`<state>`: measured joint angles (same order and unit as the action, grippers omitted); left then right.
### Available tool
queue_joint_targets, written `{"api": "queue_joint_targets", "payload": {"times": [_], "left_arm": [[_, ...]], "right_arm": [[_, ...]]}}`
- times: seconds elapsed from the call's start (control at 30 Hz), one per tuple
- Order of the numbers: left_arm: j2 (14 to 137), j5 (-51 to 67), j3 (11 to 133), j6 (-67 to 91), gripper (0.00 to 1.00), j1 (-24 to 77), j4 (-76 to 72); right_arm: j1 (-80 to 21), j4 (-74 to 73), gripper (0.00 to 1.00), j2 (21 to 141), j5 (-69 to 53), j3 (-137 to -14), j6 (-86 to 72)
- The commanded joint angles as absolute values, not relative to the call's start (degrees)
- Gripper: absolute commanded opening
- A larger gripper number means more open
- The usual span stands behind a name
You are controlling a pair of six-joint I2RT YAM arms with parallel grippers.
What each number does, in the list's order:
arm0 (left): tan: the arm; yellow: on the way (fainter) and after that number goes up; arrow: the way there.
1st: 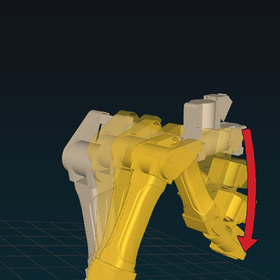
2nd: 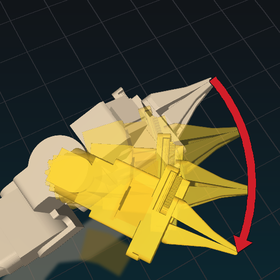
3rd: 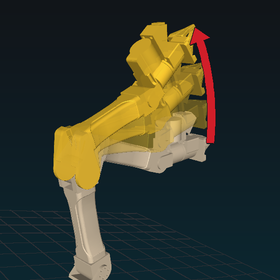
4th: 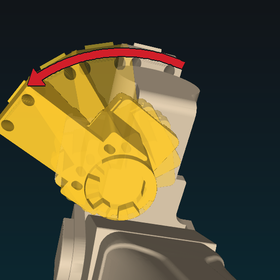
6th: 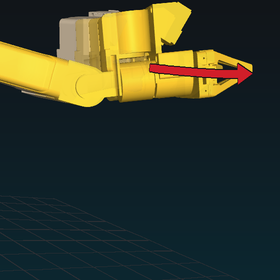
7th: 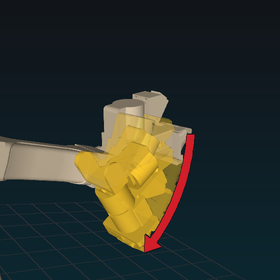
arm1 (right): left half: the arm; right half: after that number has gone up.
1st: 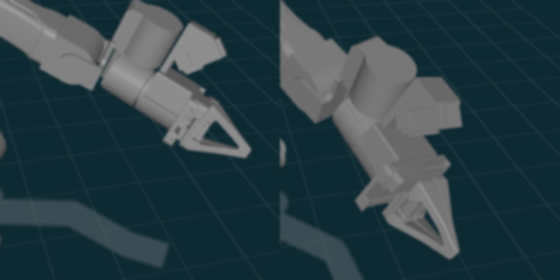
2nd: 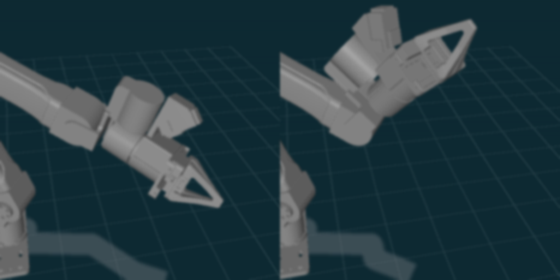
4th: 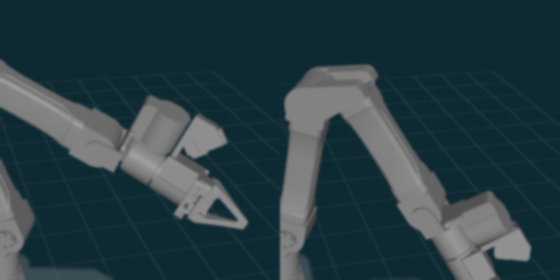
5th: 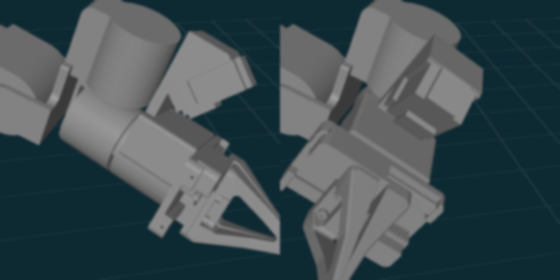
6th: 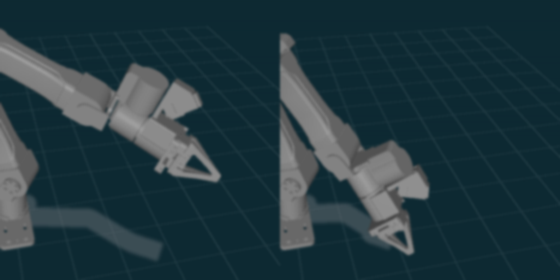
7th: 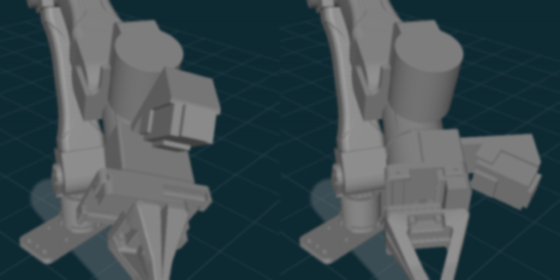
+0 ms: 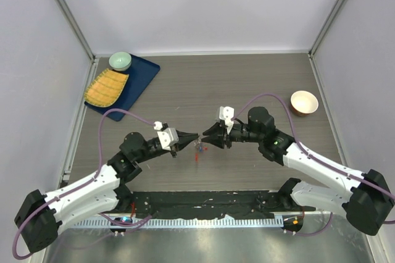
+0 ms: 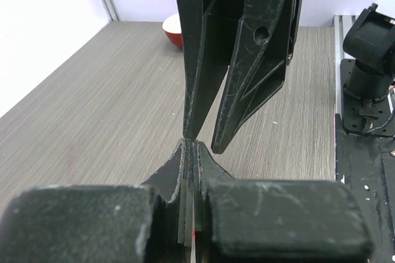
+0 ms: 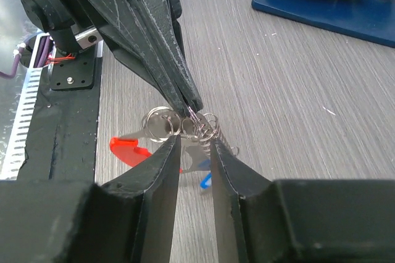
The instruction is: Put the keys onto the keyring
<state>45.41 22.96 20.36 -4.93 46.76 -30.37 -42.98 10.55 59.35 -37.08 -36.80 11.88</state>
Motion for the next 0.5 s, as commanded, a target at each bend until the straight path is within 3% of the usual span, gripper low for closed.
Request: {"api": "queue_joint_targets", "payload": {"times": [0.0,0.47], "left_arm": [[46.14,22.68,20.74,-3.43,0.00,47.02,-39.45],[47.37,25.13,20.65,-1.23,0.00,47.02,-41.66]], "right_arm": [[-43.24,14.85,0.33,59.15,-37.44,-36.74,12.57],[-43.24,17.93,0.31,60.91,-39.37,-37.35,11.95]]}}
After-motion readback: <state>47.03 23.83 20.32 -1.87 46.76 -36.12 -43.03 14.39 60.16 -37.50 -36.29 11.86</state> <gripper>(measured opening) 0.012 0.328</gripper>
